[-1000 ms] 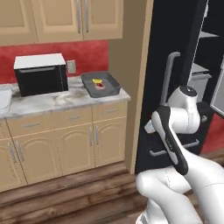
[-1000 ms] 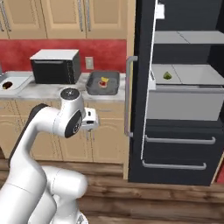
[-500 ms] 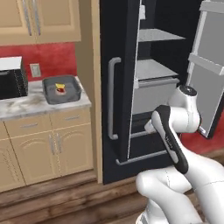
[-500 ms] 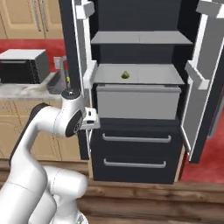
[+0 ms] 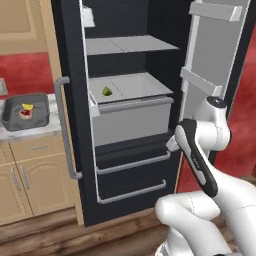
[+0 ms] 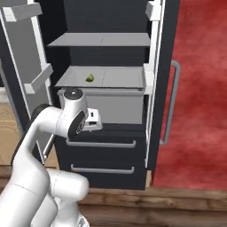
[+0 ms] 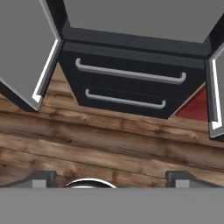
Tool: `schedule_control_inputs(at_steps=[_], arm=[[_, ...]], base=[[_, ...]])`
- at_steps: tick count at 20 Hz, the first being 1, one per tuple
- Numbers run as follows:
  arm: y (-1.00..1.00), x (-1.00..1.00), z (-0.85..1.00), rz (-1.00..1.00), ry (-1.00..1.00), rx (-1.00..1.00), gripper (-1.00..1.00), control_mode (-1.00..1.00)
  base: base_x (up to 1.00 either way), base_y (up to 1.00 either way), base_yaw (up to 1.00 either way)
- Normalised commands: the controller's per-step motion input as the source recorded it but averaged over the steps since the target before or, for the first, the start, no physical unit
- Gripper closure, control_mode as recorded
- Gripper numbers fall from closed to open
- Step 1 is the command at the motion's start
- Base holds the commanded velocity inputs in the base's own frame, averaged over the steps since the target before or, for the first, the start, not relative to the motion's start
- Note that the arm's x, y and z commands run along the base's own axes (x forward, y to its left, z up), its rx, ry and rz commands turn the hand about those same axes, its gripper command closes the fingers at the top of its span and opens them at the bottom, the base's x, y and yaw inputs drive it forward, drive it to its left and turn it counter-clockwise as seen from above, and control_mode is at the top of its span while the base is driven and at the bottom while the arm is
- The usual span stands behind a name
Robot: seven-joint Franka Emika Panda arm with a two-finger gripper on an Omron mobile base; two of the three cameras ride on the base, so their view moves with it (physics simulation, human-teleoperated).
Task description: Place one lemon wedge and one steak in each tupperware on the nearby counter, to pack two identical lunches.
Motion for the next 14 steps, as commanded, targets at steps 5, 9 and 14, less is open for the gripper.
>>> schedule_control_inputs(at_steps=[5,9,14], arm=[[0.0,0.0,0.0,0.0,0.0,0.0,-1.0,1.0],[0.0,0.0,0.0,0.0,0.0,0.0,-1.0,1.0],[0.0,0.0,0.0,0.0,0.0,0.0,-1.0,1.0]], base=[[0.71,-0.03,0.04],[0.75,0.0,0.06],[0.75,-0.06,0.03]])
